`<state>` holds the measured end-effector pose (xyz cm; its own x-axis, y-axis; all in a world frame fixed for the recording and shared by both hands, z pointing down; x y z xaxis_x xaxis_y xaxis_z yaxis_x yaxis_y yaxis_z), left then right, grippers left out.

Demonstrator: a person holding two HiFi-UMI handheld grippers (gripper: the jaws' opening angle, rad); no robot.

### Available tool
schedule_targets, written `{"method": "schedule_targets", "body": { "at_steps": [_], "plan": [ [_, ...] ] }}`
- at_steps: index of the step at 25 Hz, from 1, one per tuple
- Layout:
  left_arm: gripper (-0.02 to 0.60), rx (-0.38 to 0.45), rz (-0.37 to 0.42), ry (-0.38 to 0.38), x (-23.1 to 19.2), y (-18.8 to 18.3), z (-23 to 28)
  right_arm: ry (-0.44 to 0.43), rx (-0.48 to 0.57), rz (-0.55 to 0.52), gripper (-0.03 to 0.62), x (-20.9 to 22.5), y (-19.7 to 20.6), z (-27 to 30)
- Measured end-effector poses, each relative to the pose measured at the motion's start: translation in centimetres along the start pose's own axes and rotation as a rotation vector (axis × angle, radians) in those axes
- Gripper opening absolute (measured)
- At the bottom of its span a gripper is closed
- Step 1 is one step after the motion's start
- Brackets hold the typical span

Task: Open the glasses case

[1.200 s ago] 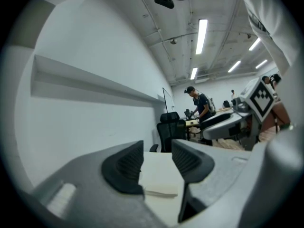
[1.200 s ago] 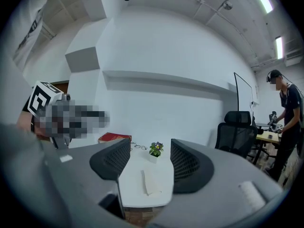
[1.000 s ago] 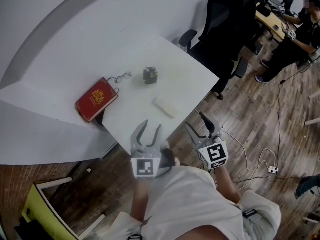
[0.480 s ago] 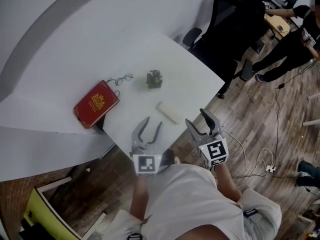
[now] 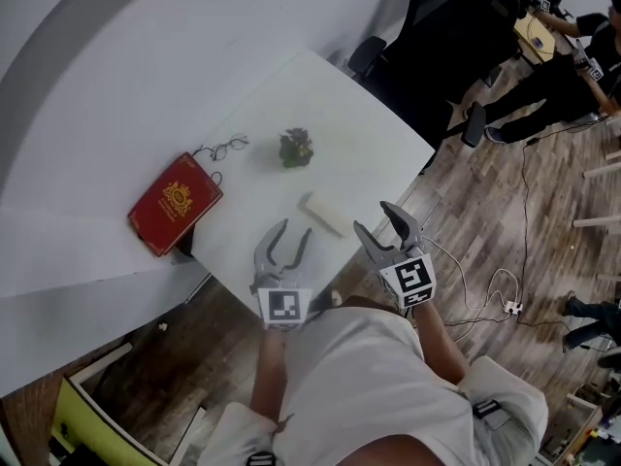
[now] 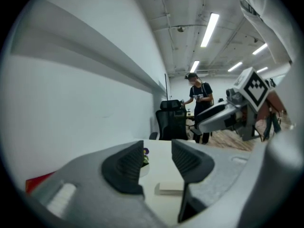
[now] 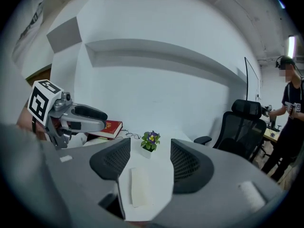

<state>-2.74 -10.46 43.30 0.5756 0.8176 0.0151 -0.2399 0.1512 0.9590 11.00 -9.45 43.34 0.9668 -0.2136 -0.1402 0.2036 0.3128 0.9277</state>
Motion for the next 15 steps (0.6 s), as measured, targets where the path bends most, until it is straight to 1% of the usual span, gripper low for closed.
{"method": "schedule_targets", "body": {
  "at_steps": [3,6,7,11,15],
  "plan": [
    [0.183,-0.018,-0.003,0.029,-0.5,1.6,1.1,0.001,-0.045,-0.014,0.267,-0.3,1.3,1.1],
    [0.183,-0.045,0.035,0.070,-0.8,3.2,2.4,-0.002,-0.093,-0.041,0.267,-0.6,3.0,1.9],
    [0.183,-0.057,0.037,0.082,-0.7,3.8,2.8,-0.003,-0.106,-0.050,0.267,-0.6,3.5,2.1],
    [0.183,-0.110,0.004,0.122,-0.4,6.6,4.2,-0.018,-0.159,-0.074,0.267,-0.7,5.5,3.2],
    [0.183,-0.158,-0.021,0.126,-0.3,9.0,5.3,-0.053,-0.199,-0.091,0.267,-0.7,7.4,4.4]
  ]
}}
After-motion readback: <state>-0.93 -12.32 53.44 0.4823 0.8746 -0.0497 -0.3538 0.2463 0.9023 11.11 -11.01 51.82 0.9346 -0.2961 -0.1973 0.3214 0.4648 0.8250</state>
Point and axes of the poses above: the fingertips, and each gripper's own axes: z forward along the fingers, x to its right, y out of its underside, the point moved 1 cm from there along -z, backward along the fingers, and after that the axes turned 14 degrees about y, right-handed, at the moved point
